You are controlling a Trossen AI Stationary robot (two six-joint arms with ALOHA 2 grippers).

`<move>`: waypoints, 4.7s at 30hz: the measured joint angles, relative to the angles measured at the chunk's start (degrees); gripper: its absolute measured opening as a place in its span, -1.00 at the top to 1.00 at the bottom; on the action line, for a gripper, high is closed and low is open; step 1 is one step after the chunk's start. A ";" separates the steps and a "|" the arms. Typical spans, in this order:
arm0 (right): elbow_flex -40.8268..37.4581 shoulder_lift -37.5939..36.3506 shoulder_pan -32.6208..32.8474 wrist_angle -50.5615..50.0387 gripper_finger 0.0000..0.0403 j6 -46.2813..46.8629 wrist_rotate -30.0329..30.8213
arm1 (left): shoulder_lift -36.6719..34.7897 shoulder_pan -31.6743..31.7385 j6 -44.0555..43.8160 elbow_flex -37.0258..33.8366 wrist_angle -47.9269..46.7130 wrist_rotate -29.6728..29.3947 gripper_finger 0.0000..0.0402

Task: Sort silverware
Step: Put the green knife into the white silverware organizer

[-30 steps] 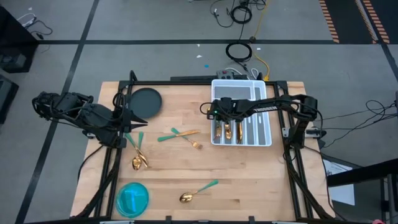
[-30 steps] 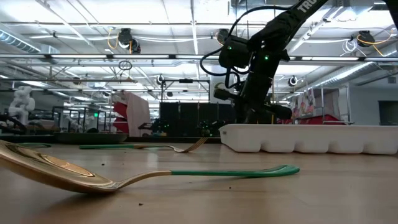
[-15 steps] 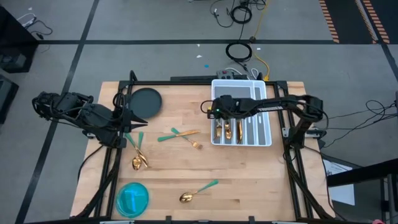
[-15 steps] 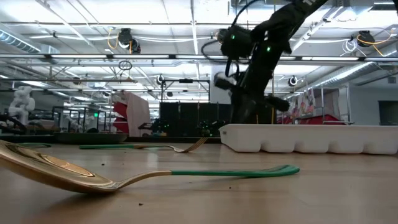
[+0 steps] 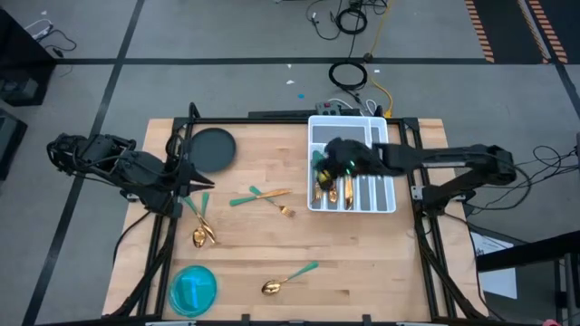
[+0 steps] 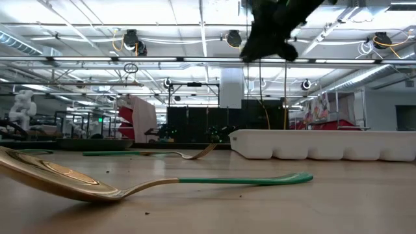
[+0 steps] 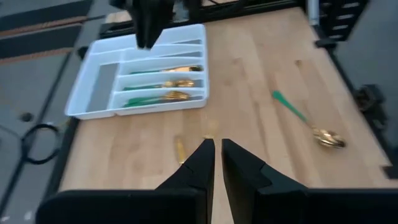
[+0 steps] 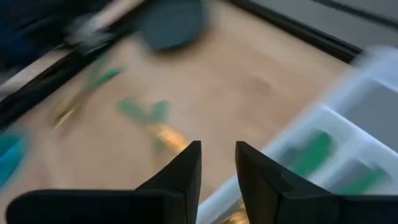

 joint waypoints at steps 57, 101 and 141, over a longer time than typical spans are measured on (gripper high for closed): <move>8.63 -1.49 33.43 -37.49 0.31 3.07 6.07 | 30.34 18.61 -23.31 -28.68 24.07 -2.13 0.79; 8.55 -1.49 34.27 -37.22 0.31 2.57 7.07 | 30.73 22.25 -10.48 -42.27 46.83 6.65 0.38; 8.53 -1.49 34.25 -37.25 0.31 3.05 7.07 | 37.92 26.50 -9.45 -41.98 50.33 16.96 0.87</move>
